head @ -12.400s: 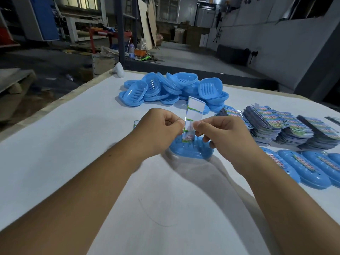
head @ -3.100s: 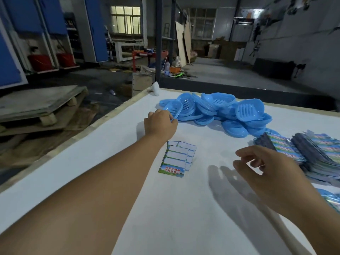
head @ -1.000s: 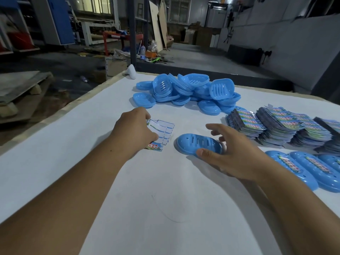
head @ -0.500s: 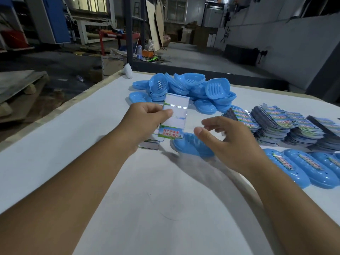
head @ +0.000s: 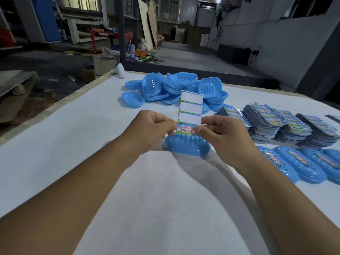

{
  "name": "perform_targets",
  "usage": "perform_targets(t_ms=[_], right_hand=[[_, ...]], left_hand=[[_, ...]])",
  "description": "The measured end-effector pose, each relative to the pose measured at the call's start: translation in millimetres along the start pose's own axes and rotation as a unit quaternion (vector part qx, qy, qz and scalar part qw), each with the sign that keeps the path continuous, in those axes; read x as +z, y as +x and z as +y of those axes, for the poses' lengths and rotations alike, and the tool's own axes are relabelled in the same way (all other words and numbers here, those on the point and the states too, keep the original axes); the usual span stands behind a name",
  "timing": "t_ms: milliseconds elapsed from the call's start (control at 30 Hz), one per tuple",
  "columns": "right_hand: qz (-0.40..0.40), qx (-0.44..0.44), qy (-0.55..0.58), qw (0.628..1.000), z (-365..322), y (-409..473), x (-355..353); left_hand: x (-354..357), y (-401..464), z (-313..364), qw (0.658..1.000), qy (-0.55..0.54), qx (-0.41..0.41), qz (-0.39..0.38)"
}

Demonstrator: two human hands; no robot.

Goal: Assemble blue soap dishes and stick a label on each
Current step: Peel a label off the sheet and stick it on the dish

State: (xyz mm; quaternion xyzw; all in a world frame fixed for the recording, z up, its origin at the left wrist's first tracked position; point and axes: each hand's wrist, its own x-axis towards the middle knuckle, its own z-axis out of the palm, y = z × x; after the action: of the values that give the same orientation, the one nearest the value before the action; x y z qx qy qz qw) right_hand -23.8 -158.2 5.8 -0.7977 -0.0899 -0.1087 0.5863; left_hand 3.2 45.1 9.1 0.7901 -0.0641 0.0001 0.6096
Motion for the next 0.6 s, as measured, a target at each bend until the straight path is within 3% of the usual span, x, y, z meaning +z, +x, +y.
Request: perform_targets(t_ms=[167, 333, 600], right_hand=[[0.019, 0.016, -0.014, 1.0, 1, 1, 0], [0.101, -0.001, -0.094, 0.99, 1, 1, -1], [0.016, -0.017, -0.054, 0.998, -9, -9, 9]], left_hand=[[1, -1, -1, 0.999, 0.038, 0.034, -0.007], [3, -2, -4, 0.999, 0.014, 0.044, -0.028], [8, -5, -4, 0.994, 0.009, 0.095, -0.055]])
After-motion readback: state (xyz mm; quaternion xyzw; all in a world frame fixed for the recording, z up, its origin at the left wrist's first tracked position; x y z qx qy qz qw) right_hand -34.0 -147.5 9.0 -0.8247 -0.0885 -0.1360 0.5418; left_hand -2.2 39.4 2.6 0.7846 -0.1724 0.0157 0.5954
